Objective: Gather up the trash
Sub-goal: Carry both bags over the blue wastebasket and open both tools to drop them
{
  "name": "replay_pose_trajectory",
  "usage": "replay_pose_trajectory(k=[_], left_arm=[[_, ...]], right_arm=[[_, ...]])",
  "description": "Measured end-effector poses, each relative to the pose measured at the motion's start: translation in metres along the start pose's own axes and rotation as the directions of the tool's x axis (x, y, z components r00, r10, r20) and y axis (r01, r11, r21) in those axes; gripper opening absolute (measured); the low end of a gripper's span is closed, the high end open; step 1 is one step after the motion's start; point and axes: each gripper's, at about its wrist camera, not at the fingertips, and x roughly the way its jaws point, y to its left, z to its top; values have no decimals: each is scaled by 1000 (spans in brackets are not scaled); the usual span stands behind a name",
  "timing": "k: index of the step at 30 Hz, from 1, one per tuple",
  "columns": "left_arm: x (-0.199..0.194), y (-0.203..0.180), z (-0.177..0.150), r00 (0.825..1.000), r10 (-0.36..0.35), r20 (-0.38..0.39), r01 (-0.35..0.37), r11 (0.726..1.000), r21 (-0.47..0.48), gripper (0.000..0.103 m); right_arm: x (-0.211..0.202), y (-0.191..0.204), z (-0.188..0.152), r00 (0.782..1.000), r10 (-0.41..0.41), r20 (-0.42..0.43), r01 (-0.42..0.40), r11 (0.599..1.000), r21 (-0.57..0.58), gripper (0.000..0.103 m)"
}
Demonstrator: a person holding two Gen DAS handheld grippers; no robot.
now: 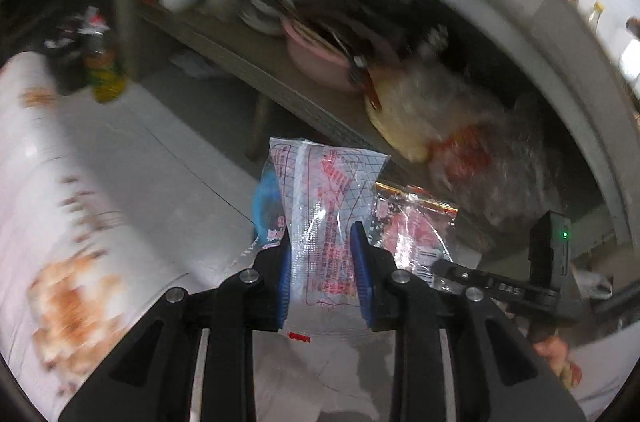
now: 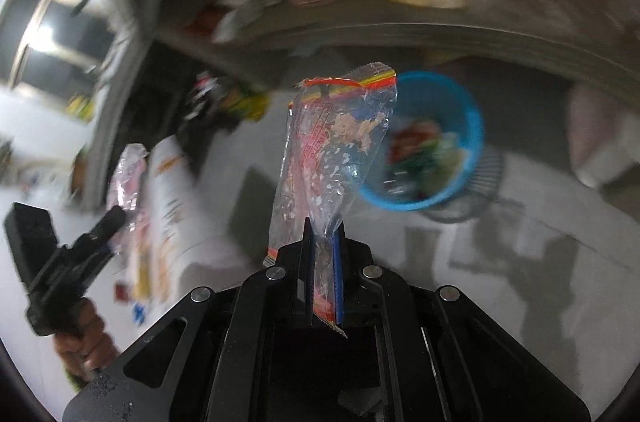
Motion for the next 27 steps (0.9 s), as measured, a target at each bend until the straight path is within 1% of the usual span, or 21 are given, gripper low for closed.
replay_pose_trajectory(k=[1, 2, 4, 6, 9, 12, 13, 14, 15, 16, 17, 18, 21, 25, 27], left_arm=[[17, -7, 5, 1000, 1, -28, 0, 1000, 19, 27], [38, -15, 9, 998, -2, -66, 5, 999, 45, 27], [76, -26, 16, 992, 13, -126, -5, 998, 63, 28], [106, -32, 22, 985, 5, -175, 7, 998, 65, 29], [156, -38, 32, 972, 17, -233, 2, 997, 83, 30], [196, -40, 41, 963, 33, -268, -14, 997, 76, 32], [207, -40, 43, 960, 29, -277, -11, 998, 68, 39], [220, -38, 44, 956, 31, -292, -14, 998, 60, 43], [232, -38, 45, 951, 34, -308, -18, 998, 54, 54], [238, -37, 46, 947, 38, -320, -24, 999, 47, 63], [246, -34, 47, 943, 45, -328, -37, 999, 32, 64], [248, -30, 47, 944, 48, -327, -44, 999, 18, 64], [245, -24, 51, 951, 42, -308, -46, 999, -6, 69], [217, -21, 58, 966, 30, -255, -34, 999, -14, 70], [199, -23, 62, 973, 21, -229, -24, 1000, -12, 70]], right_arm=[[2, -9, 3, 1000, -23, 7, 23, 1000, 13, 6], [10, -22, 6, 998, -63, 9, 63, 997, 41, 6], [24, -35, 10, 995, -102, 3, 102, 992, 71, 6], [39, -51, 15, 989, -145, -12, 146, 984, 101, 6], [55, -67, 19, 985, -169, -23, 171, 976, 138, 6], [65, -75, 22, 982, -185, -33, 188, 970, 156, 6], [66, -76, 20, 981, -189, -34, 192, 969, 157, 6], [69, -79, 21, 980, -196, -38, 200, 967, 159, 6], [72, -78, 22, 979, -199, -40, 202, 966, 162, 6], [75, -80, 23, 978, -206, -42, 210, 964, 162, 7], [77, -80, 25, 976, -212, -43, 216, 963, 159, 7], [80, -78, 28, 975, -219, -47, 223, 962, 157, 7], [92, -80, 34, 969, -242, -56, 248, 958, 145, 7], [108, -78, 41, 959, -278, -60, 284, 952, 118, 7], [118, -72, 46, 942, -331, -46, 334, 939, 77, 7]])
